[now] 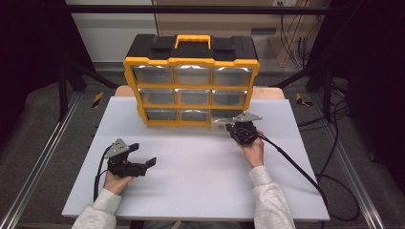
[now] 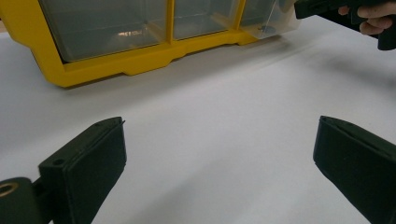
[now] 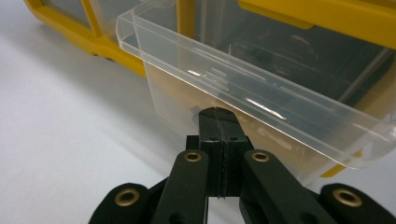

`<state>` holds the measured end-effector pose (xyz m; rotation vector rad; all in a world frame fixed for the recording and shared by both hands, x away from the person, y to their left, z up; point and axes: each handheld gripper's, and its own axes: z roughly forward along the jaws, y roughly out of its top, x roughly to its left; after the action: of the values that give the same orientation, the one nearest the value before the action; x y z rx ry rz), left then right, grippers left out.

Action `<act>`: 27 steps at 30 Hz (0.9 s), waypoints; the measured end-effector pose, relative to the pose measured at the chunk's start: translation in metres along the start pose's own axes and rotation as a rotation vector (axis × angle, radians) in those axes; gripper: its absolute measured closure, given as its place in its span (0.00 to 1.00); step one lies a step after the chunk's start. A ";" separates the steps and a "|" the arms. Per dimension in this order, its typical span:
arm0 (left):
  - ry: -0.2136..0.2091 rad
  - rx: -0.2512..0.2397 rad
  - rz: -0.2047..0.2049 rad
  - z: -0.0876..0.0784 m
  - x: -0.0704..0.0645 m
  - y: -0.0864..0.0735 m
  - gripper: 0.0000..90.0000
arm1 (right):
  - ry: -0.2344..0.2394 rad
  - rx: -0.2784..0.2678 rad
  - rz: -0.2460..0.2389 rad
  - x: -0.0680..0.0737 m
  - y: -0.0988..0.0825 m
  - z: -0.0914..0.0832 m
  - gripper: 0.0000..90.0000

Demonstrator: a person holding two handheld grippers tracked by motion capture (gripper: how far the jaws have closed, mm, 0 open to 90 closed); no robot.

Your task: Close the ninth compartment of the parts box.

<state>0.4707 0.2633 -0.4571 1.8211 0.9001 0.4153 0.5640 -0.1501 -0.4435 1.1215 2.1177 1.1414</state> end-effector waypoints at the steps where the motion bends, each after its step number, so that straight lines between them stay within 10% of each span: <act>1: 0.001 0.000 0.001 0.000 0.000 0.000 0.02 | -0.002 0.002 -0.002 0.000 0.000 0.001 1.00; 27: -0.002 -0.001 0.004 0.000 0.000 0.000 0.02 | -0.022 0.024 -0.004 -0.005 0.008 0.012 1.00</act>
<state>0.4707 0.2635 -0.4569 1.8218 0.8952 0.4163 0.5785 -0.1464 -0.4431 1.1351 2.1212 1.0991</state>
